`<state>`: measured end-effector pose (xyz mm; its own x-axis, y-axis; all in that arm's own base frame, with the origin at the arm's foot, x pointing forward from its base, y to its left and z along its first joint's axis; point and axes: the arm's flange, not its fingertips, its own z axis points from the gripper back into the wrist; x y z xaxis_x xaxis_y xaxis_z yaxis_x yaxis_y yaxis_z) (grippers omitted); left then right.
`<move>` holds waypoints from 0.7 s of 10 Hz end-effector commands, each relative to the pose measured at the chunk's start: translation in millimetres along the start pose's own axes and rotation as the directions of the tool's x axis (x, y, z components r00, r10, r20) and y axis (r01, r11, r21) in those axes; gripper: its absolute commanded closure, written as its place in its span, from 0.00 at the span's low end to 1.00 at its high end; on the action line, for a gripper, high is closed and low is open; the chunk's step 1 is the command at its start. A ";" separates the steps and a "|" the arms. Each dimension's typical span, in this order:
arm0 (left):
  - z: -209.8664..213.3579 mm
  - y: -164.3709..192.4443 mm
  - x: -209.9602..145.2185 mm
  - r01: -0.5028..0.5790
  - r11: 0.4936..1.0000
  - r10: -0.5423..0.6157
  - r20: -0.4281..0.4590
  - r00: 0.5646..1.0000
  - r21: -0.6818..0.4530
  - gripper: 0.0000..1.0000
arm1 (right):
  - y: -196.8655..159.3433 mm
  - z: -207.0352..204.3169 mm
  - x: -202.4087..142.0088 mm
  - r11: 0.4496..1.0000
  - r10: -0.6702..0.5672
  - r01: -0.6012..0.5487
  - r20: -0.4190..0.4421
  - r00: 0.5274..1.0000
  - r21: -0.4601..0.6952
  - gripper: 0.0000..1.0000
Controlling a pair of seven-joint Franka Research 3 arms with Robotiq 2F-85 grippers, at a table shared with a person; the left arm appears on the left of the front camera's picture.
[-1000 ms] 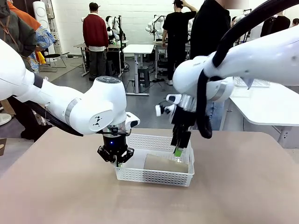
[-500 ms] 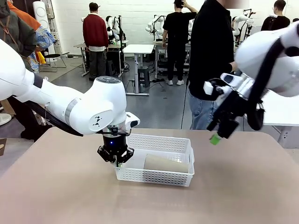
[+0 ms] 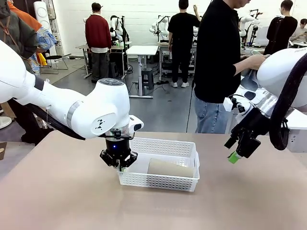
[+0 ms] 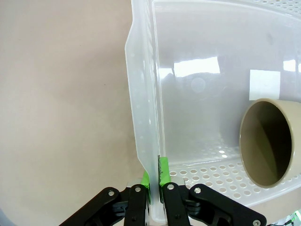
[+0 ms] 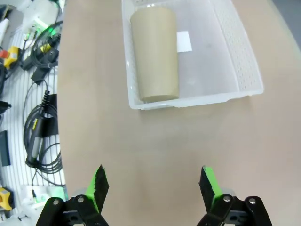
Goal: Clean and organize the cups into the basket.
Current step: Pick up the Organizing basket and move it to the center of the table, then pick up the Reusable plastic cup from the right side of the table and place it inside the Organizing basket.
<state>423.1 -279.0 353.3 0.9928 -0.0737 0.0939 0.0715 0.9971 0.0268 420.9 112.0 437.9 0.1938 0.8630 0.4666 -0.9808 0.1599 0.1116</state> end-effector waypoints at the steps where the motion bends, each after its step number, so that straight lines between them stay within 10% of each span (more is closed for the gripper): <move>1: -0.2 2.7 -2.8 0.014 1.000 -0.014 0.007 1.000 0.003 1.00 | -3.1 3.8 6.1 1.000 0.010 -0.010 0.003 1.000 0.002 0.00; 4: -0.2 2.7 -2.8 0.014 1.000 -0.014 0.007 1.000 0.003 1.00 | -0.3 2.5 5.1 1.000 0.010 -0.010 0.003 1.000 -0.005 0.00; 5: -0.2 2.7 -2.8 0.014 1.000 -0.014 0.007 1.000 0.003 1.00 | -1.2 28.7 -10.1 0.965 0.051 -0.090 0.161 0.986 0.245 0.00; 7: -0.2 2.7 -2.8 0.014 1.000 -0.014 0.007 1.000 0.003 1.00 | -6.1 79.3 -58.0 0.904 0.103 -0.295 0.515 0.851 0.308 0.00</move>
<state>423.1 -278.9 353.4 0.9929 -0.0735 0.0940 0.0713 0.9971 0.0268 410.3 62.6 472.8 0.0576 0.6685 0.7415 -0.9760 -0.1187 0.1828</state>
